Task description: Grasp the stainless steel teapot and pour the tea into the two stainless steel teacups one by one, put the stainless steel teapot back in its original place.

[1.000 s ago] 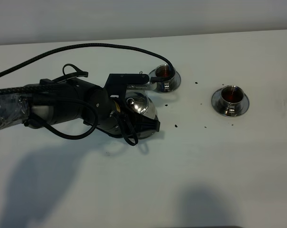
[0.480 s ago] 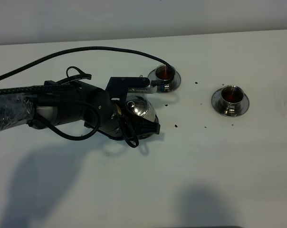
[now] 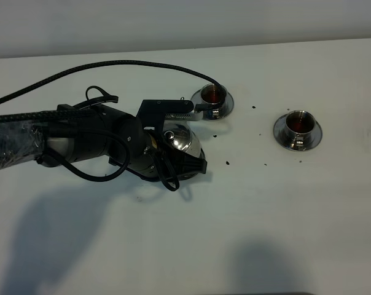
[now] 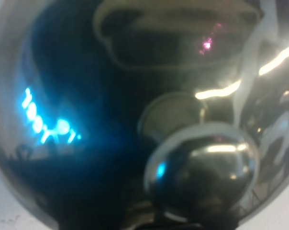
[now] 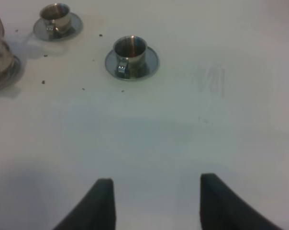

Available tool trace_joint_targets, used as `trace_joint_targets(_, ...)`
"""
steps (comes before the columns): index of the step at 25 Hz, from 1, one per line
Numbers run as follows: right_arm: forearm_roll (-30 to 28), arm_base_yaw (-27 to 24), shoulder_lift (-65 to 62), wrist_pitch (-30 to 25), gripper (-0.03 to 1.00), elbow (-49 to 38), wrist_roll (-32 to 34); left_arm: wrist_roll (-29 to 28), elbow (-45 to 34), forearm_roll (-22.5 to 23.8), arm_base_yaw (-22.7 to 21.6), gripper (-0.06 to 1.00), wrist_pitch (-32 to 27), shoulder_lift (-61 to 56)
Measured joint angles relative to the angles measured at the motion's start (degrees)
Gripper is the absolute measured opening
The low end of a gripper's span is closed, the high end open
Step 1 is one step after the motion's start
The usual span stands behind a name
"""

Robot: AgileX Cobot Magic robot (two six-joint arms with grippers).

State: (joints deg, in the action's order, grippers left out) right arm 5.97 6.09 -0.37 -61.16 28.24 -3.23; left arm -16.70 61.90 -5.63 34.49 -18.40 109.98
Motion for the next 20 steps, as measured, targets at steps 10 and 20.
trace_joint_targets(10,0.0,0.0,0.0,0.0,0.40,0.0,0.0,0.0,0.0,-0.2,0.0,0.22,0.0,0.0)
trace_joint_targets(20,0.0,0.0,0.0,0.0,0.40,0.0,0.0,0.0,0.0,-0.2,0.0,0.25,0.4,0.0)
